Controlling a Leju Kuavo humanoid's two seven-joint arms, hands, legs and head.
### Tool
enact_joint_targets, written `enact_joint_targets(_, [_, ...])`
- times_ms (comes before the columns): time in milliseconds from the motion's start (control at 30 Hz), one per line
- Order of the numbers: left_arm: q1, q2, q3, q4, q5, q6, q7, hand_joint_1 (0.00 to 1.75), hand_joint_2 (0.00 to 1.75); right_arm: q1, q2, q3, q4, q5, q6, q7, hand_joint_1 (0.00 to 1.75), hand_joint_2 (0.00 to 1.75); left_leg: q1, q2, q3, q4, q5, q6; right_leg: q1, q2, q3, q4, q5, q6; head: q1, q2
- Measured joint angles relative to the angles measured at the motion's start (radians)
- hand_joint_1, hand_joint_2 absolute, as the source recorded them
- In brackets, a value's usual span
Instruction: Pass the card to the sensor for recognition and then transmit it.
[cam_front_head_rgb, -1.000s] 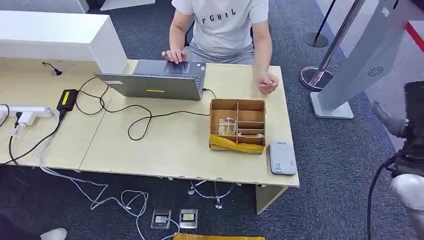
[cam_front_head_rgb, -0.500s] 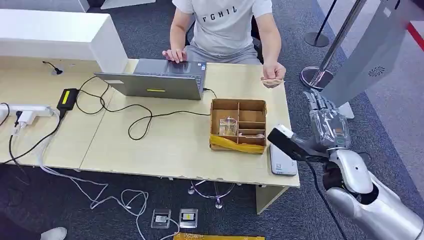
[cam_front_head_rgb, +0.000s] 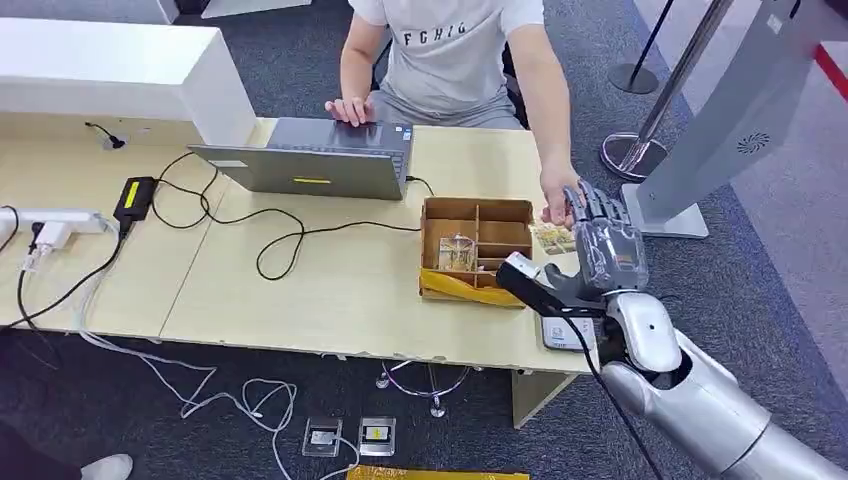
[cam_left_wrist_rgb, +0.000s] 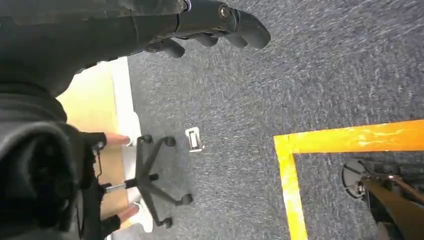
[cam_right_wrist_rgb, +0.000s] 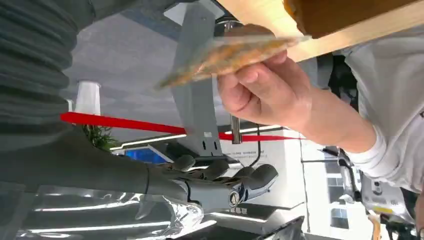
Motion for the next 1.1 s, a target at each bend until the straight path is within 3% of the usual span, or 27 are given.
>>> enact_joint_targets(100, [0.000,0.000,0.001,0.000,0.002,0.002,0.004,0.00,0.00,0.000,0.021,-0.001,0.033,0.030,-0.027,-0.008,0.73,1.75,0.000,0.000,0.000,0.000,0.000,0.000,0.000,0.000,0.000,0.000,0.000,0.000,0.000,0.000])
enact_joint_targets(133, [0.000,0.000,0.001,0.000,0.002,0.002,0.004,0.00,0.00,0.000,0.027,-0.002,0.044,0.035,-0.033,-0.010,1.75,1.75,0.000,0.000,0.000,0.000,0.000,0.000,0.000,0.000,0.000,0.000,0.000,0.000,0.000,0.000])
enact_joint_targets(700, [0.001,-0.003,0.001,0.000,-0.023,0.004,0.000,0.00,0.00,0.006,0.047,-0.052,0.105,0.101,-0.075,-0.008,1.75,1.75,0.000,0.001,0.001,0.000,0.000,0.000,0.000,0.001,-0.001,0.000,0.000,0.000,0.000,0.000])
enact_joint_targets(1100, [0.001,-0.006,0.001,0.000,-0.035,0.010,-0.003,0.00,0.00,0.086,0.044,-0.089,0.135,0.103,-0.077,-0.032,1.75,1.75,0.000,0.001,0.001,0.000,0.000,0.000,0.000,0.001,-0.001,0.000,0.000,0.000,0.000,0.000])
